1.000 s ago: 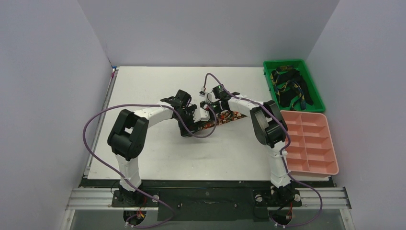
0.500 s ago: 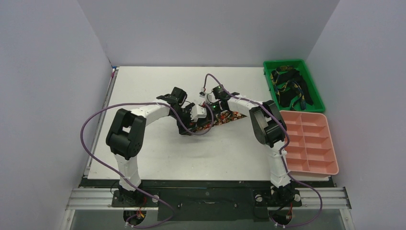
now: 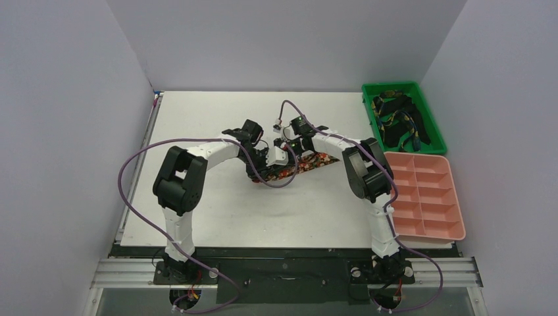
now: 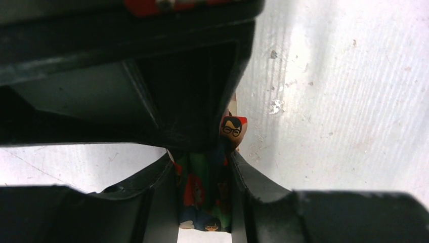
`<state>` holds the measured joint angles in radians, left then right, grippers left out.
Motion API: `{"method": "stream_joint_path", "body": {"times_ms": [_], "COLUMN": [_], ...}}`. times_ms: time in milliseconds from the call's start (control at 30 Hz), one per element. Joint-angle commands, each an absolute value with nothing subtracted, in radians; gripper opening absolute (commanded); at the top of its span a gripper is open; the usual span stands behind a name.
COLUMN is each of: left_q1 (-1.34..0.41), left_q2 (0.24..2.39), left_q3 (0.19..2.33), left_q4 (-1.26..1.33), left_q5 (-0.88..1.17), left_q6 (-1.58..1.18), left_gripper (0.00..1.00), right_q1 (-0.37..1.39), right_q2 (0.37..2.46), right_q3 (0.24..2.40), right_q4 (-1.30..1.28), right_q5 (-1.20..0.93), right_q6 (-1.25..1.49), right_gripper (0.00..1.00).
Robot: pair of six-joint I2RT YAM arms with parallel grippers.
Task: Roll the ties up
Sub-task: Roll the tie at the center of the board.
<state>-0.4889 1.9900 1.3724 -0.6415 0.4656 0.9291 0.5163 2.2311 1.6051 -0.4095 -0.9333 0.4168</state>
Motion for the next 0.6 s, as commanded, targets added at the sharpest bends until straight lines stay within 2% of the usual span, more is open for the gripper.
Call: {"method": "stream_joint_path", "body": {"times_ms": [0,67,133,167,267,400,567], "left_q1": [-0.476,-0.459,-0.444,-0.437,-0.400,-0.358,-0.344], "left_q2": [1.933,1.915,1.901,1.887,1.841,1.775,1.733], "left_q3": [1.337,1.304,1.278,1.262,1.205,1.130,1.078], "left_q4": [-0.792,-0.794,-0.772,-0.744,-0.686,-0.605,-0.550], "left_q5": [0.492,0.489,0.481,0.484,0.531,0.564,0.590], "left_q6": [0.999,1.006,0.984,0.972,0.915,0.878,0.882], "left_gripper": [0.26,0.25,0.29,0.39,0.59,0.64,0.65], "right_q1": [0.540,0.555,0.570,0.577,0.580,0.583,0.579], "right_q2": [2.234,2.254,2.284,2.292,2.324,2.346,2.342], "right_q3": [1.648,1.657,1.684,1.701,1.716,1.736,1.724], "right_q4": [-0.396,-0.433,-0.492,-0.517,-0.529,-0.630,-0.631], "right_q5": [-0.939,-0.921,-0.886,-0.876,-0.813,-0.779,-0.759], "right_q6": [0.414,0.373,0.323,0.308,0.293,0.190,0.192], "right_gripper": [0.00,0.00,0.00,0.00,0.00,0.00,0.00]}}
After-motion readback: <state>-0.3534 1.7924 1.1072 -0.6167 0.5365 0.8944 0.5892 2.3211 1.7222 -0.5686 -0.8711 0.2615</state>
